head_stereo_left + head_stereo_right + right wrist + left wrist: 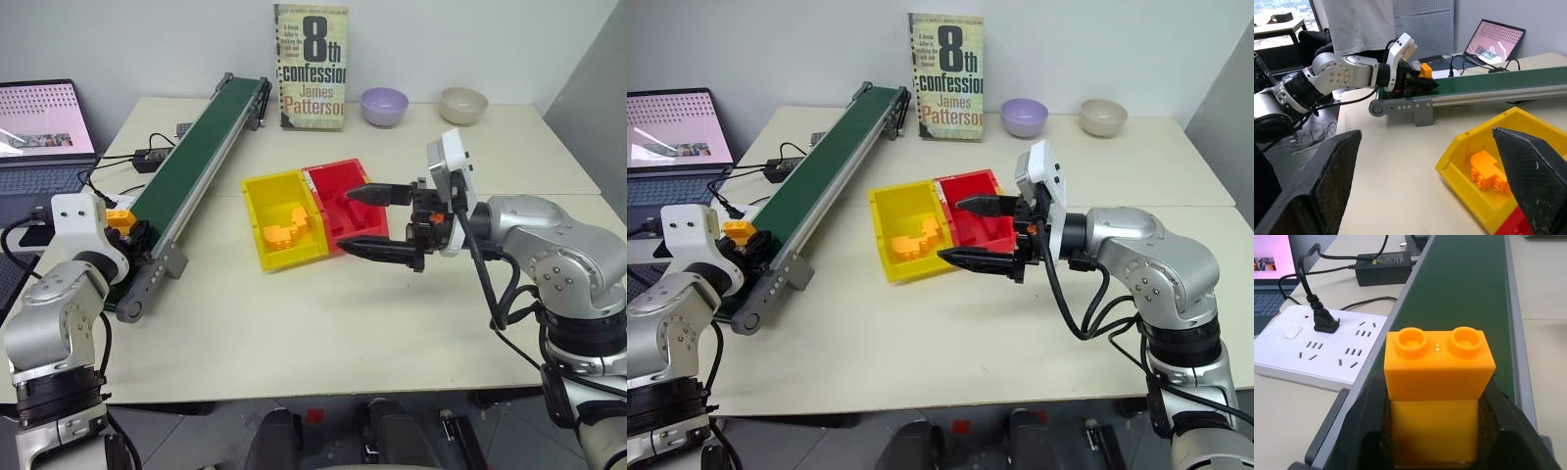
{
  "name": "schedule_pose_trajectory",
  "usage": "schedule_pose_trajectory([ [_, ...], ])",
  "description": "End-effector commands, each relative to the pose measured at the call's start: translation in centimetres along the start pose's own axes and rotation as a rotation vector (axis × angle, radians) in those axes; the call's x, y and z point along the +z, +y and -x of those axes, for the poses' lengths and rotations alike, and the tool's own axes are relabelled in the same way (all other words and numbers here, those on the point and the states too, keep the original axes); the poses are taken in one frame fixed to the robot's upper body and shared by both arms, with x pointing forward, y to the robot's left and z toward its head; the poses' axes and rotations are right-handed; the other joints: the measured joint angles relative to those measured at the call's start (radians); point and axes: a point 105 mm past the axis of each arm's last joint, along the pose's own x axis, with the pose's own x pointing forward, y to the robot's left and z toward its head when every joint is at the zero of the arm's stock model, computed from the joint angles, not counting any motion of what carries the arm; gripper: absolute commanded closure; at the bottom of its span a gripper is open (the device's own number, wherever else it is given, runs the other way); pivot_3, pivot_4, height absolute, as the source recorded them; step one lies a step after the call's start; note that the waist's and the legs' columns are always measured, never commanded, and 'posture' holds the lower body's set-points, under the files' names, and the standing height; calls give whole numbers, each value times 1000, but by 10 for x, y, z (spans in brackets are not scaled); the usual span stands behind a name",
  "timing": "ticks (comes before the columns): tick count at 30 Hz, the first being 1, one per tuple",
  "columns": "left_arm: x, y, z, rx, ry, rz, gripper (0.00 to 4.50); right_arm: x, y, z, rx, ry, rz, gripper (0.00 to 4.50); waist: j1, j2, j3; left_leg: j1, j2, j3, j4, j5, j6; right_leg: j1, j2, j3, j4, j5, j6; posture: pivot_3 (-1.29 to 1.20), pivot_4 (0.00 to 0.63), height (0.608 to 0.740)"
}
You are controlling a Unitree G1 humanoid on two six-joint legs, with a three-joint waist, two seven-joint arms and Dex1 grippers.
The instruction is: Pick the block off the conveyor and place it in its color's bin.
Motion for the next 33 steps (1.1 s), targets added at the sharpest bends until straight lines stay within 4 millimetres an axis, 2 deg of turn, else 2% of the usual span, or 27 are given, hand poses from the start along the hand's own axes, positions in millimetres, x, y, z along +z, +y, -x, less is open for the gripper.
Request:
schedule_pose_trajectory([
  [1,43,-53,-13,-223,-112,-54,2980,7,-3,11,-125,-13,79,0,8,0,0,0,-1,1,0,0,0,0,1,1,0,0,0,0,150,740],
  [3,52,-80,-20,-322,-124,-82,2980,3,-8,16,-204,5,92,0,18,0,0,0,-2,0,0,0,0,1,2,0,0,0,0,0,150,740],
  [4,55,-100,-26,-398,-128,-114,2980,-3,-9,20,-244,38,108,0,18,0,0,0,-2,1,0,0,0,1,2,1,-1,0,0,0,150,740],
  [7,56,-145,-39,-573,-128,-200,2980,-16,-8,28,-349,99,125,0,22,0,0,0,-3,3,1,0,0,1,1,2,-2,0,1,0,150,740],
  [9,54,-162,-45,-639,-124,-239,2980,-19,-5,31,-393,96,114,0,20,0,0,0,-3,3,0,0,0,1,2,3,-3,0,1,0,150,740],
  [14,47,-187,-60,-735,-107,-301,2980,-25,11,35,-441,88,88,0,5,0,0,0,-2,3,0,0,0,-1,7,2,-2,0,1,0,150,740],
  [19,43,-189,-71,-741,-97,-345,2980,-26,15,40,-503,81,78,0,6,0,0,0,-1,2,-1,0,0,-1,11,1,-1,0,1,0,150,740],
  [21,46,-184,-73,-734,-109,-317,2275,-24,14,42,-535,73,77,0,6,0,0,0,-1,3,0,0,0,-1,10,2,-1,0,1,0,150,740],
  [26,55,-183,-72,-743,-144,-301,1353,-24,13,43,-542,75,76,0,9,0,0,0,-1,3,0,0,0,-1,9,3,-1,0,1,0,150,740],
  [27,55,-181,-72,-738,-144,-302,1010,-23,12,43,-541,73,75,0,9,0,0,0,-1,2,0,0,0,-1,8,3,-2,0,1,0,150,740],
  [28,56,-180,-72,-736,-145,-302,932,-23,12,43,-541,73,75,0,9,0,0,0,-1,3,0,0,0,-1,8,3,-2,0,1,0,150,740],
  [33,59,-152,-64,-693,-139,-306,30,-21,4,42,-504,78,81,0,6,0,0,0,-1,3,0,0,0,-1,7,3,-2,0,1,0,150,740],
])
